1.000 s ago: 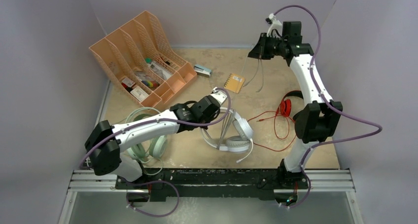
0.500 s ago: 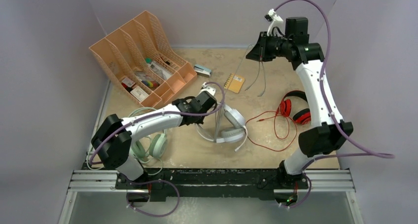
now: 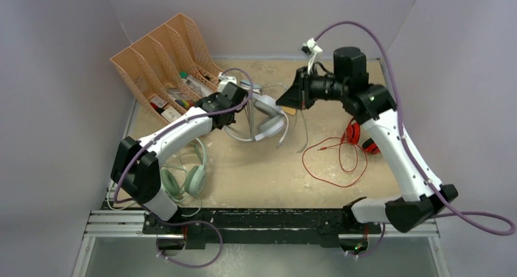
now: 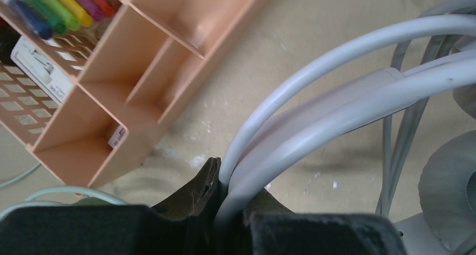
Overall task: Wrap the headphones
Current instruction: Wrap the headphones cable around the headphones.
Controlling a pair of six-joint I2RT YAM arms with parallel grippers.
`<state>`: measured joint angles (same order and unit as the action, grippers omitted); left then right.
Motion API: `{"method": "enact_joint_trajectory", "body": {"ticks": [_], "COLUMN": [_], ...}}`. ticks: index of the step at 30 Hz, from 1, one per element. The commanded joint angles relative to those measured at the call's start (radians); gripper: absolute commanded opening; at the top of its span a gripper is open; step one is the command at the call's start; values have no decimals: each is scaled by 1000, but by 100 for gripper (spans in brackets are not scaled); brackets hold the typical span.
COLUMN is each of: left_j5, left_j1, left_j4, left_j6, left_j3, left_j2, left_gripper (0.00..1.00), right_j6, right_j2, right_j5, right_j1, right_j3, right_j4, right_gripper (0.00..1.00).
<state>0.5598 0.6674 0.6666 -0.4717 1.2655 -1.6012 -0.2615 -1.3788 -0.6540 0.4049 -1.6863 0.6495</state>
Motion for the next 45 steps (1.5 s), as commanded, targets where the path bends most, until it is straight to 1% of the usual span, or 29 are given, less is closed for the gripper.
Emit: {"method": "enact_joint_trajectory", "body": {"ticks": [1, 6, 11, 15, 21, 24, 29, 33, 36, 40, 41, 43, 45], "left_j5": [-4, 0, -26, -94, -191, -235, -259, -337, -433, -526, -540, -577, -603], "left_j1": [-89, -106, -121, -125, -129, -133, -142, -148, -150, -150, -150, -150, -150], "left_j4": [-122, -153, -172, -200, -221, -208, -170, -155, -135, -108, -101, -92, -83], "left_j6": [-136, -199, -265, -304, -353, -355, -352, -345, -348, -351, -352, -356, -361], "left_j3": [135, 248, 315, 340, 346, 349, 337, 328, 307, 263, 252, 229, 215], "left_j2": [73, 96, 136, 169, 222, 248, 311, 345, 356, 383, 390, 402, 412], "left_gripper": [0, 0, 0, 0, 0, 0, 0, 0, 0, 0, 0, 0, 0], "right_j6": [-183, -264, -251, -245, -269, -290, -310, -329, -363, -277, -262, -249, -208], "right_j2": [145, 222, 264, 290, 307, 327, 353, 360, 338, 276, 260, 219, 181], "right_j5": [-111, -61, 61, 158, 222, 258, 318, 330, 329, 343, 353, 343, 321], "right_j1": [57, 101, 157, 185, 200, 199, 199, 199, 200, 199, 200, 200, 200], "right_j3": [192, 386, 542, 633, 759, 830, 921, 981, 1020, 1013, 1023, 1052, 1056], "right_j4": [-298, -473, -575, -655, -791, -851, -911, -977, -1069, -1148, -1183, -1307, -1395], "right_gripper": [0, 0, 0, 0, 0, 0, 0, 8, 10, 13, 15, 18, 24]}}
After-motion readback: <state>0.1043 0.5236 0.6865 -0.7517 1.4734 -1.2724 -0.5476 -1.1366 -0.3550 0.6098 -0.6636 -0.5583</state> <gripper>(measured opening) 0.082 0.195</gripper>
